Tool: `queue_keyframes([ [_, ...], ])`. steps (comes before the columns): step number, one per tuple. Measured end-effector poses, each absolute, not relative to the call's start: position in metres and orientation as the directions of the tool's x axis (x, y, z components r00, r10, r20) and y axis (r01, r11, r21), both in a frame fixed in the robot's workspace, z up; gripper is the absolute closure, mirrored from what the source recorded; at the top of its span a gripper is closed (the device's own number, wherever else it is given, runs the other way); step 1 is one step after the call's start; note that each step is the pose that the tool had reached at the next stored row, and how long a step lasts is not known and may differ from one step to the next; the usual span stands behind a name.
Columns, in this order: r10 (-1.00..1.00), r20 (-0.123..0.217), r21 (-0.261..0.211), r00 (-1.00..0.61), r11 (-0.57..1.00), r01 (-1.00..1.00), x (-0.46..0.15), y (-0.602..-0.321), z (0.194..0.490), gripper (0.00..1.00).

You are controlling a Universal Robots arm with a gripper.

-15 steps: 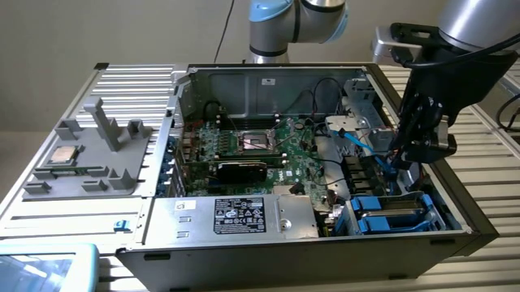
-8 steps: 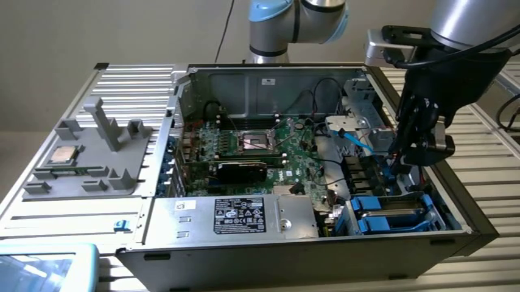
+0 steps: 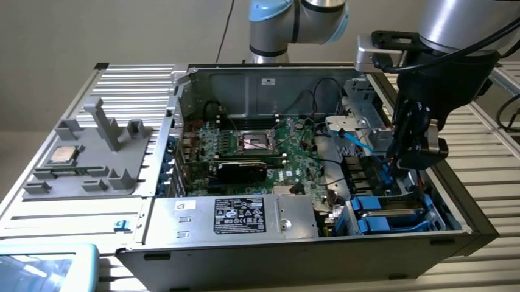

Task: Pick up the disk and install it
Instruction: 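Insert the first disk wire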

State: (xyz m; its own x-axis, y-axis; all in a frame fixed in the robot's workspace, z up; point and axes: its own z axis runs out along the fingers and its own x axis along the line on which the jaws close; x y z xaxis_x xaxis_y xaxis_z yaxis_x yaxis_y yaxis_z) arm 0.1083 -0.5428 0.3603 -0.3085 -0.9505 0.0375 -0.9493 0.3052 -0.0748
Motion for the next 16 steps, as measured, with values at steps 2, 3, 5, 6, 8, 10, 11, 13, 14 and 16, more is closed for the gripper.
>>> queue_keyframes([
  [2, -0.95, 0.046, -0.079, -0.309, 0.305, -0.949, 0.1073, -0.5424, 0.3587, 0.64],
  [3, -0.95, 0.05, -0.082, -0.309, 0.305, -0.949, 0.1073, -0.542, 0.3582, 0.64],
  [5, -0.949, 0.061, -0.086, -0.31, 0.304, -0.949, 0.1073, -0.5403, 0.3569, 0.64],
  [6, -0.949, 0.067, -0.088, -0.31, 0.303, -0.949, 0.1073, -0.5394, 0.3565, 0.64],
  [8, -0.948, 0.076, -0.092, -0.31, 0.303, -0.949, 0.1072, -0.5372, 0.3554, 0.64],
  [10, -0.948, 0.079, -0.092, -0.31, 0.302, -0.949, 0.1073, -0.5354, 0.355, 0.64],
  [11, -0.948, 0.078, -0.092, -0.31, 0.302, -0.949, 0.1073, -0.5351, 0.3548, 0.64],
  [13, -0.948, 0.079, -0.093, -0.31, 0.302, -0.949, 0.1072, -0.535, 0.3546, 0.63],
  [14, -0.948, 0.079, -0.093, -0.31, 0.302, -0.949, 0.1072, -0.5349, 0.3546, 0.63],
  [16, -0.948, 0.079, -0.093, -0.31, 0.302, -0.949, 0.1073, -0.5343, 0.3551, 0.56],
])
